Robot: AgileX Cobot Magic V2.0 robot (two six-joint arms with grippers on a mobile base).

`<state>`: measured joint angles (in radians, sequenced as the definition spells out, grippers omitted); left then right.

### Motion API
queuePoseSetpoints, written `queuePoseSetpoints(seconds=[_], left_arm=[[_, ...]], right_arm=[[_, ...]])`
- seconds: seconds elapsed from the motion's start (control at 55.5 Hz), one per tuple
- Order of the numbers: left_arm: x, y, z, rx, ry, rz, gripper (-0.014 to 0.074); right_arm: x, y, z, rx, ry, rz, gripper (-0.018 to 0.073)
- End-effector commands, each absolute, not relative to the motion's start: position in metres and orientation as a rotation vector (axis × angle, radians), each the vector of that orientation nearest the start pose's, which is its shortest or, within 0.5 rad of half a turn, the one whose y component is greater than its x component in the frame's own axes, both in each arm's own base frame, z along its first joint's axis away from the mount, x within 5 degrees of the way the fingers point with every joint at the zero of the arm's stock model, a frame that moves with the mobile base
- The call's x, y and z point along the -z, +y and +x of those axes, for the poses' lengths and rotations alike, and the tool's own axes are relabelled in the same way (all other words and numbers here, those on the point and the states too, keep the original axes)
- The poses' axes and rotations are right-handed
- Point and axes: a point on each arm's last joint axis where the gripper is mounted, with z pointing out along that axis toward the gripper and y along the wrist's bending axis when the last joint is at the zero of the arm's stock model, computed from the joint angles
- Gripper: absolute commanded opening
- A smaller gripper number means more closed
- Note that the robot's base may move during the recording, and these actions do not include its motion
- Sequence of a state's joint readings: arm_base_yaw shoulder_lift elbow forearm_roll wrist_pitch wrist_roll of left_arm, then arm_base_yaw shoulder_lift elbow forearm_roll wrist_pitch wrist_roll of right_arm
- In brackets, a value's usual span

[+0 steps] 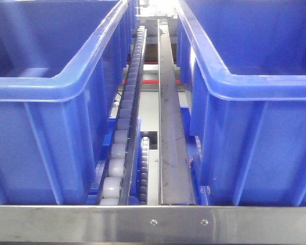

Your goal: Pick and sort blue part to right shelf

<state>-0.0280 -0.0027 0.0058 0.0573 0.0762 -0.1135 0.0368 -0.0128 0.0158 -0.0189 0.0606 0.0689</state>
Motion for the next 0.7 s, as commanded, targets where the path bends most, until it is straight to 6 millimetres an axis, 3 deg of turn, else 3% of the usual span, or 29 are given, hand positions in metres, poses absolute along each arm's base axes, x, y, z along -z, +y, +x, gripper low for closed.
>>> queuePoseSetpoints(seconds=[0.0,0.684], left_arm=[[-0.2040,-0.0016,0.0554,0.077,1.474,-0.028,0.0124],[-0.2040,-0.0016,0.0554,0.077,1.474,-0.028,0.0124]], right_arm=[[-0.2110,0.0017,0.0544,-0.054,1.439,0.003,0.0037],[-0.2133,0.0018,0.0540,-0.050,1.413,-0.003,0.0037]])
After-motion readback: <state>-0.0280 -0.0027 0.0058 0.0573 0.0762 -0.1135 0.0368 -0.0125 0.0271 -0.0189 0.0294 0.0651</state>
